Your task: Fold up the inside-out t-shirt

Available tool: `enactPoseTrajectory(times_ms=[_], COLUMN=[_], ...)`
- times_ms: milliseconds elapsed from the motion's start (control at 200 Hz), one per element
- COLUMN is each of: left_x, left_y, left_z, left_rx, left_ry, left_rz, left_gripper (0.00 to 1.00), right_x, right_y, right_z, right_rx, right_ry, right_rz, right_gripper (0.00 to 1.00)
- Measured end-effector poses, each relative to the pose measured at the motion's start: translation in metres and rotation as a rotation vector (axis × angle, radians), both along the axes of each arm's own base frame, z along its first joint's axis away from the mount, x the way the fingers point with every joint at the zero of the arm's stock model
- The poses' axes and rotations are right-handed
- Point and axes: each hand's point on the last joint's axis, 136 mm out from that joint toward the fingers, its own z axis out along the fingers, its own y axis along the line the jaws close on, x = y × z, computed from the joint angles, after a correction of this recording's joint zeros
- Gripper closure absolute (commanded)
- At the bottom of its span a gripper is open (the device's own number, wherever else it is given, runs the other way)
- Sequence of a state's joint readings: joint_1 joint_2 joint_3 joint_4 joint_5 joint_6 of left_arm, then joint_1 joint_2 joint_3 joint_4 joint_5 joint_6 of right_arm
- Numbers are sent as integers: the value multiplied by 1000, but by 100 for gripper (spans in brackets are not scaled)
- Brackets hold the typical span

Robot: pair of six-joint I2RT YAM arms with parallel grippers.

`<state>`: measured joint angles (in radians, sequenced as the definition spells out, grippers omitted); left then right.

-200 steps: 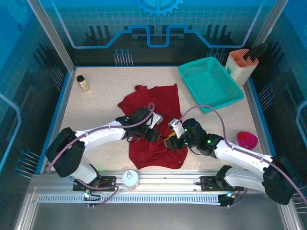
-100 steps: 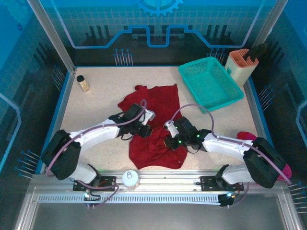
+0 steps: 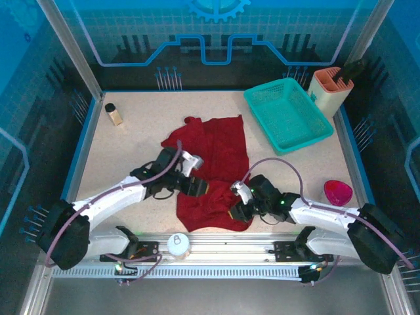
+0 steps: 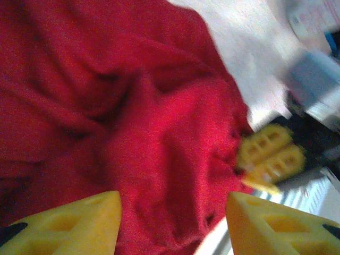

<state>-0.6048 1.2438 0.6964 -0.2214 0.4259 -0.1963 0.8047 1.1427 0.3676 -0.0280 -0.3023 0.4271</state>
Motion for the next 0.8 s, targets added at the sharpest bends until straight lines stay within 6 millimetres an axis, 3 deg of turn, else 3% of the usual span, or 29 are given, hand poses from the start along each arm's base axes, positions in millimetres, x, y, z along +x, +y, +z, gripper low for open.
enactPoseTrajectory(times_ms=[110, 280, 355, 450, 570, 680, 756, 801], left_x=[-15, 3, 9, 11, 15, 15, 12, 9], left_y=[-25, -41, -39, -33, -29, -31, -32, -32], left_z=[0, -22, -39, -58, -58, -44, -29, -20], left_rx=[21, 120, 175, 237, 261, 228, 177, 141], left_ry=[-15, -25, -18, -4, -33, -64, -91, -106], left_rz=[-102, -131, -132, -126, -123, -124, -130, -132], left_gripper=[44, 51, 66, 100, 100, 100, 100, 100], right_x=[-1, 17, 31, 45, 54, 62, 68, 71], right_y=[-15, -28, -28, -23, -15, -13, -13, -11], right_z=[-2, 29, 45, 57, 51, 37, 29, 27], right_rx=[-47, -39, -26, -15, -30, -72, -95, -100], right_ry=[47, 60, 56, 51, 78, 105, 115, 116], right_rz=[-88, -212, -253, -270, -267, -276, -276, -273], right_gripper=[67, 66, 66, 65, 61, 61, 65, 74])
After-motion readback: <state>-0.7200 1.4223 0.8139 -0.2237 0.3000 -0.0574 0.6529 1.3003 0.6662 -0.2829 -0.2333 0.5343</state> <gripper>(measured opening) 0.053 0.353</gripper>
